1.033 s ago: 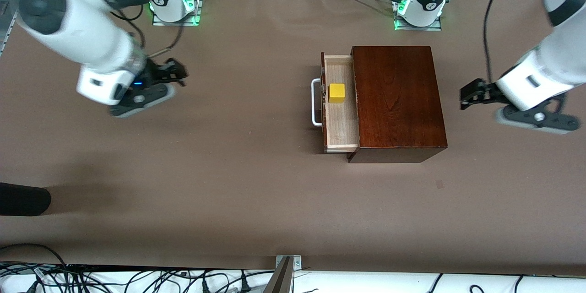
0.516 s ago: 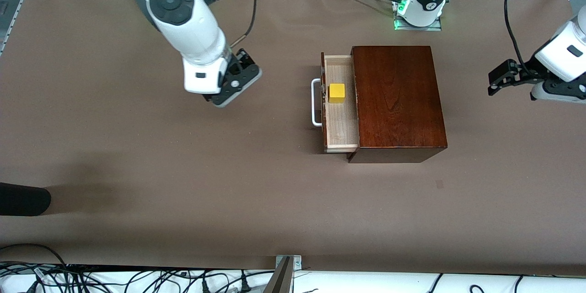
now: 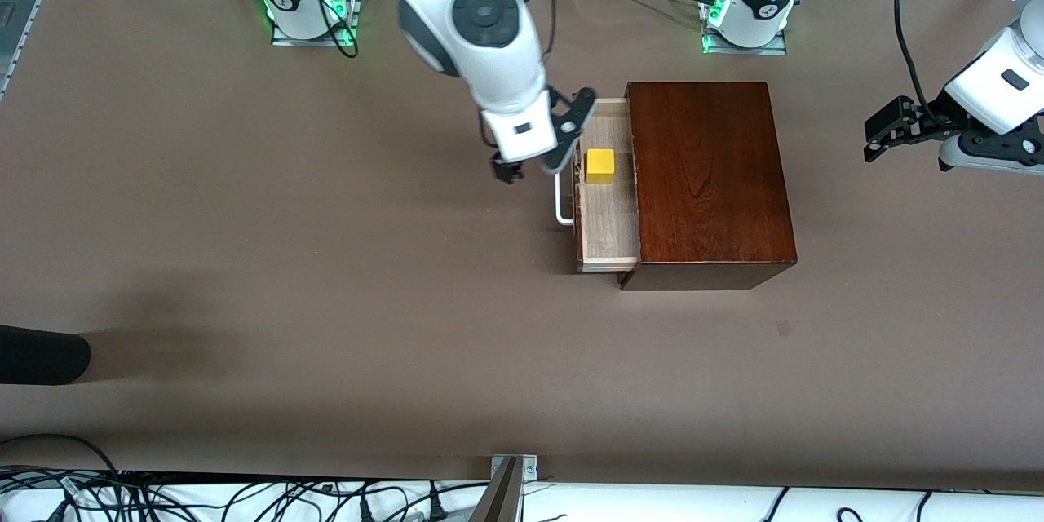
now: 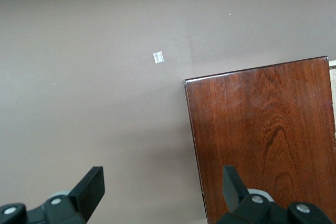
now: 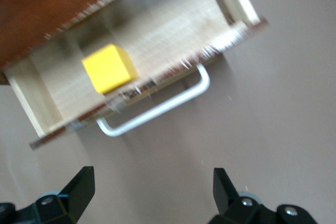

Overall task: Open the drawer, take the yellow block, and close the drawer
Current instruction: 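Lower the right gripper over the yellow block in the drawer, then close the right gripper on the yellow block and lift it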

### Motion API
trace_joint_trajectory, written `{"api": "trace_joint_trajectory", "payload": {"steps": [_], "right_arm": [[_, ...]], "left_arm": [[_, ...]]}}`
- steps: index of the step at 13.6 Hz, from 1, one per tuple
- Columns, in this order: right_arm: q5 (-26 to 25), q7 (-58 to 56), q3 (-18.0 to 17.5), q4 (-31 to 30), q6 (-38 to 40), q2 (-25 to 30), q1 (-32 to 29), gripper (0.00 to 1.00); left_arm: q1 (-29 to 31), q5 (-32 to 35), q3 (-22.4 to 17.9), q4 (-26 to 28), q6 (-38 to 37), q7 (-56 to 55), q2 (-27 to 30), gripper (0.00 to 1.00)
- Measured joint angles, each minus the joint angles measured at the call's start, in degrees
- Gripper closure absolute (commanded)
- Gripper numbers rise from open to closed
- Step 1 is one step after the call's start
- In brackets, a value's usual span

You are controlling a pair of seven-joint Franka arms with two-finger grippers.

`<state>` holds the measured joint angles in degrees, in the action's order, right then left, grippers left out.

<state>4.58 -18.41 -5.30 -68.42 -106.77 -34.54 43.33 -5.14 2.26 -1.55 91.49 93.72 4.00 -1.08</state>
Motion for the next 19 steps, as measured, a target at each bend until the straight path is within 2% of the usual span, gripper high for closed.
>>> {"api": "trace_joint_trajectory", "payload": {"steps": [2, 6, 10, 19], "right_arm": [[-1.2, -2.3, -0.1, 1.9, -1.8, -2.1, 2.8, 0.0], [-7.6, -3.4, -0.2, 3.0, -7.3, -6.2, 8.1, 0.0], [-11.5, -5.0, -0.1, 6.9, -10.4, -12.0, 10.6, 0.0], [-12.9, -9.7, 0.2, 7.9, -10.7, -14.3, 10.9, 0.0]], "left_arm": [[0.1, 0.0, 0.0, 0.0, -0.4, 0.0, 0.2, 0.0], [0.1, 0.0, 0.0, 0.1, -1.3, 0.0, 0.5, 0.0], [0.1, 0.0, 0.0, 0.1, -3.2, 0.0, 0.7, 0.0], [0.1, 0.0, 0.0, 0.1, -5.2, 0.0, 0.8, 0.0]]}}
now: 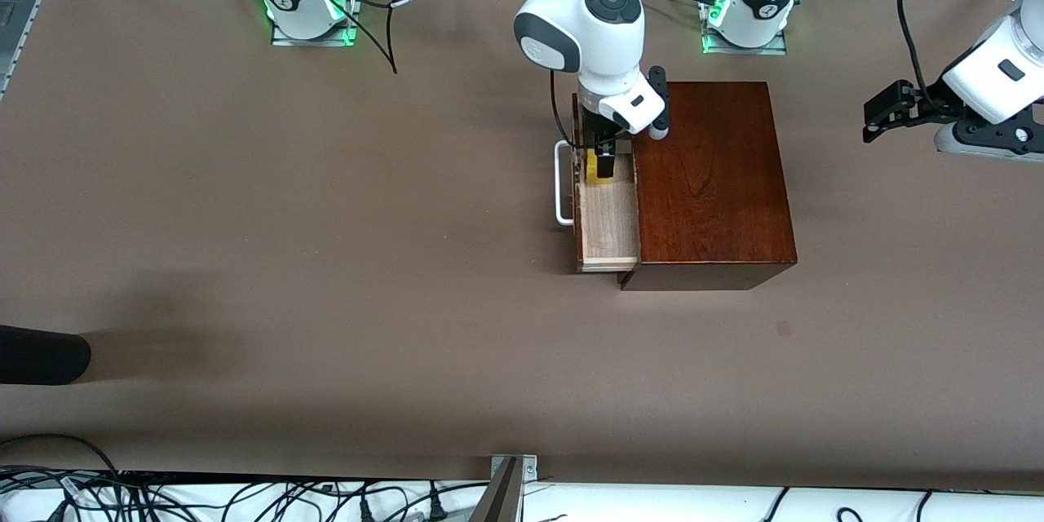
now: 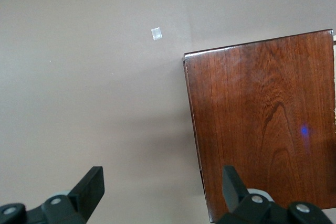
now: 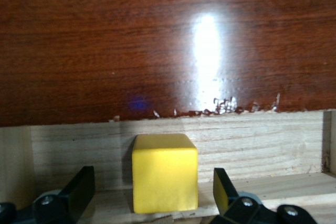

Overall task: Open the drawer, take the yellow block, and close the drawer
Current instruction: 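Close the right gripper on the yellow block and lift it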

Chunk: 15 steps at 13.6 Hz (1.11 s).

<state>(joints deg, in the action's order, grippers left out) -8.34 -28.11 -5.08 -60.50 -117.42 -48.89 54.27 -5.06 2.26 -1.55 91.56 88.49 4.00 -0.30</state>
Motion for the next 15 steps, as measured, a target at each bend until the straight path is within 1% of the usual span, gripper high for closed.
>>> {"api": "trace_joint_trajectory", "payload": {"steps": [6, 7, 8, 9, 10, 11, 12, 15], "right_arm": [[-0.4, -0.8, 0.2, 0.0, 0.0, -1.2, 0.0, 0.01], [-0.4, -0.8, 0.2, 0.0, 0.0, -1.3, 0.0, 0.14], [-0.4, -0.8, 0.2, 0.0, 0.0, -1.4, 0.0, 0.37], [-0.4, -0.9, 0.2, 0.0, 0.0, -1.4, 0.0, 0.57], [-0.4, -0.9, 0.2, 0.0, 0.0, -1.4, 0.0, 0.82], [-0.4, -0.9, 0.2, 0.0, 0.0, -1.4, 0.0, 0.97], [-0.4, -0.9, 0.2, 0.0, 0.0, -1.4, -0.1, 1.0], [-0.4, -0.9, 0.3, 0.3, 0.2, -1.4, -0.2, 1.0]], "left_arm": [[0.0, 0.0, 0.0, 0.0, 0.0, 0.0, 0.0, 0.0], [0.0, 0.0, 0.0, 0.0, 0.0, 0.0, 0.0, 0.0], [0.0, 0.0, 0.0, 0.0, 0.0, 0.0, 0.0, 0.0], [0.0, 0.0, 0.0, 0.0, 0.0, 0.0, 0.0, 0.0], [0.0, 0.0, 0.0, 0.0, 0.0, 0.0, 0.0, 0.0], [0.0, 0.0, 0.0, 0.0, 0.0, 0.0, 0.0, 0.0], [0.0, 0.0, 0.0, 0.0, 0.0, 0.0, 0.0, 0.0], [-0.2, 0.0, 0.0, 0.0, 0.0, 0.0, 0.1, 0.0]]}}
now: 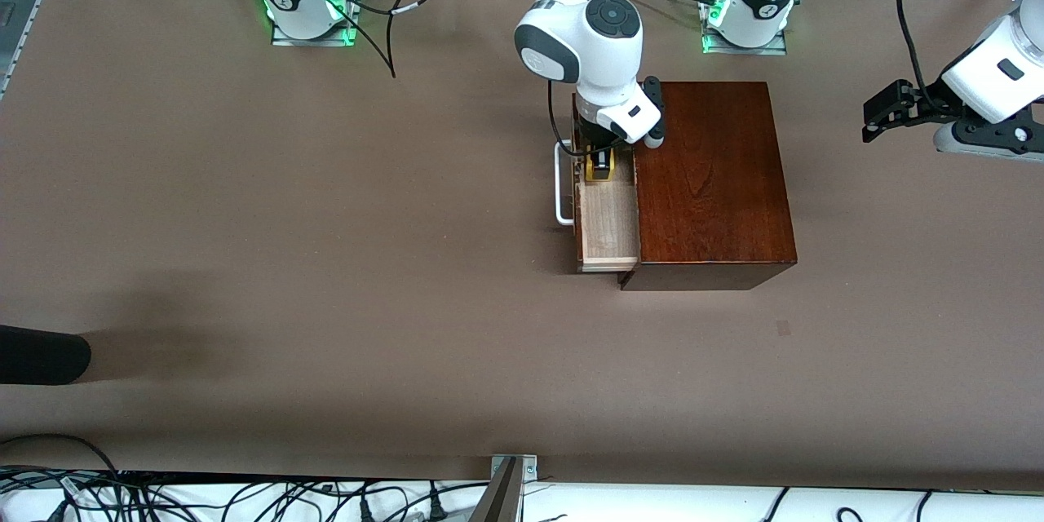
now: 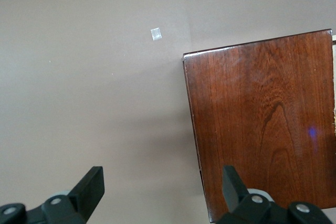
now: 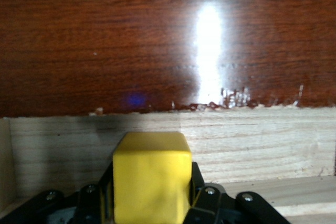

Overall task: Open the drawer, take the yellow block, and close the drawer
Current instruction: 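Close the right gripper on the yellow block and lift it, then carry the block away with the right gripper while the left gripper reaches the drawer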

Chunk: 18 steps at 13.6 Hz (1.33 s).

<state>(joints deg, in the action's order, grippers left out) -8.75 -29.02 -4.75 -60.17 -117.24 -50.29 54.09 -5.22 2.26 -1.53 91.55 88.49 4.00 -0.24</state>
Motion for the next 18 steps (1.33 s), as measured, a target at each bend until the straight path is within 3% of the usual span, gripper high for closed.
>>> {"api": "trace_joint_trajectory", "payload": {"steps": [5, 9, 14, 18], "right_arm": [[1.2, 0.0, -0.1, 3.8, 6.5, 1.6, -0.1, 1.0], [4.8, 0.1, 0.3, 5.9, 14.0, 8.0, -2.9, 1.0], [8.4, 0.2, 0.8, 6.0, 20.2, 14.5, -12.7, 1.0], [9.1, -0.1, 1.5, 6.0, 21.5, 15.4, -24.0, 1.0]], "left_arm": [[-0.1, 0.0, 0.0, 0.0, 0.0, 0.0, 0.0, 0.0], [-0.1, 0.0, 0.1, 0.0, 0.0, 0.1, 0.0, 0.0], [-0.7, 0.0, 1.7, -0.4, -2.0, 1.7, -1.0, 0.0], [-2.8, -1.5, 4.7, -0.5, -3.8, 16.2, -4.9, 0.0]]}}
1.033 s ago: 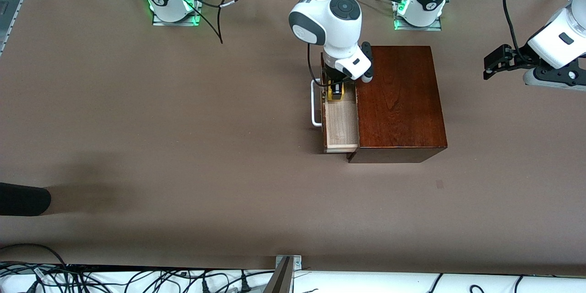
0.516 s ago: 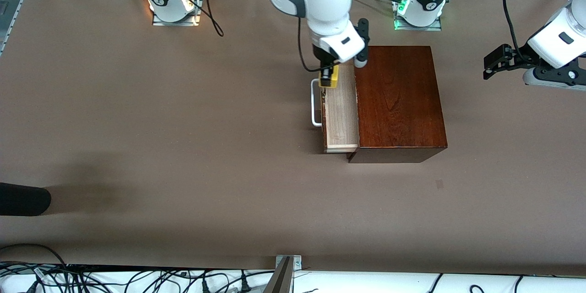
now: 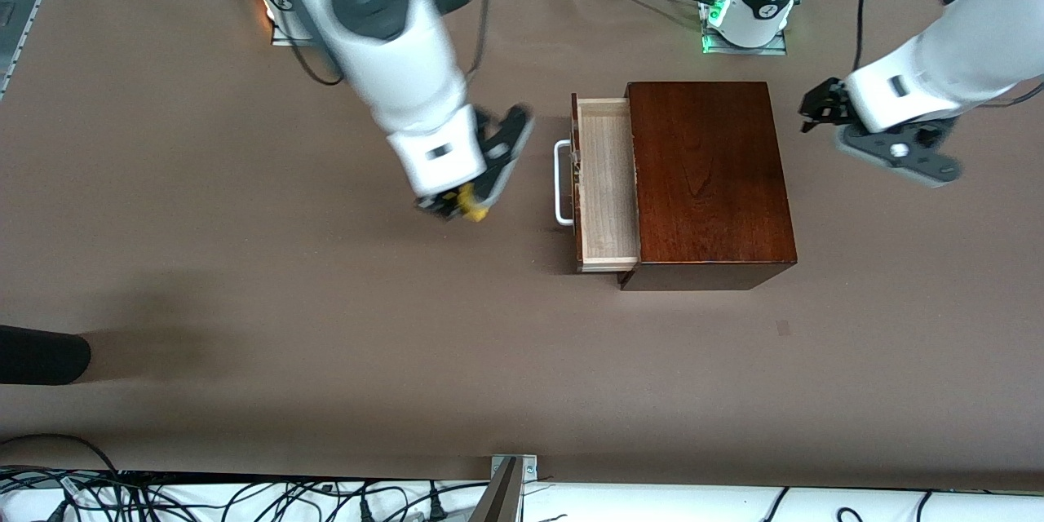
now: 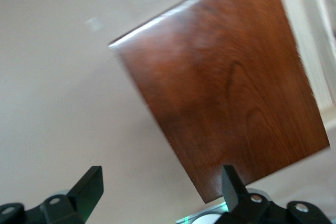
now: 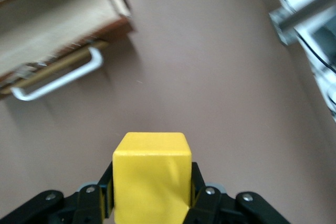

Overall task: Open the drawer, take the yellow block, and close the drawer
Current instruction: 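Carry the block away with the right gripper while the left gripper reaches the drawer, then push the drawer shut with the left gripper while the right gripper lowers the block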

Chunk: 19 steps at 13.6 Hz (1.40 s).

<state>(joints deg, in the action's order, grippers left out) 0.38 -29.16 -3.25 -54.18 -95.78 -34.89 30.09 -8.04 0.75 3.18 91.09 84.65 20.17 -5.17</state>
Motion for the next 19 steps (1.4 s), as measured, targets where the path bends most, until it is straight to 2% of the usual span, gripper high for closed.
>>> {"api": "trace_joint_trajectory", "payload": {"steps": [3, 6, 8, 11, 14, 16, 19], "right_arm": [[0.6, -0.3, 0.3, 0.0, 1.6, 1.1, -7.8, 1.0], [2.0, -0.2, 0.3, -0.7, 2.5, 2.4, -14.8, 1.0], [3.7, -0.3, 0.4, -4.3, 2.9, 4.2, -19.4, 1.0], [3.7, 5.5, 1.2, -15.0, 2.0, 9.3, -21.2, 1.0], [3.7, 10.8, 1.7, -28.1, -3.0, 14.8, -21.8, 1.0], [3.7, 13.1, 1.9, -37.5, -9.2, 17.7, -22.6, 1.0], [3.7, 17.8, 1.9, -48.3, -16.2, 20.7, -22.8, 1.0]], "left_arm": [[-3.6, -4.4, 1.2, 0.0, -0.7, 8.4, -2.2, 0.0], [-10.3, -9.5, 2.7, -0.6, -0.6, 8.6, -4.7, 0.0], [-13.7, -10.4, 2.9, -3.4, -0.5, 8.6, -7.9, 0.0], [-18.2, -11.0, 3.0, -6.5, 1.2, 10.5, -13.3, 0.0], [-24.2, -9.1, 3.1, -6.8, 9.7, 13.3, -18.1, 0.0], [-27.8, -5.0, 3.1, -6.9, 16.4, 16.3, -21.2, 0.0], [-31.0, -2.0, 3.1, -7.0, 26.3, 20.2, -25.6, 0.0]]}}
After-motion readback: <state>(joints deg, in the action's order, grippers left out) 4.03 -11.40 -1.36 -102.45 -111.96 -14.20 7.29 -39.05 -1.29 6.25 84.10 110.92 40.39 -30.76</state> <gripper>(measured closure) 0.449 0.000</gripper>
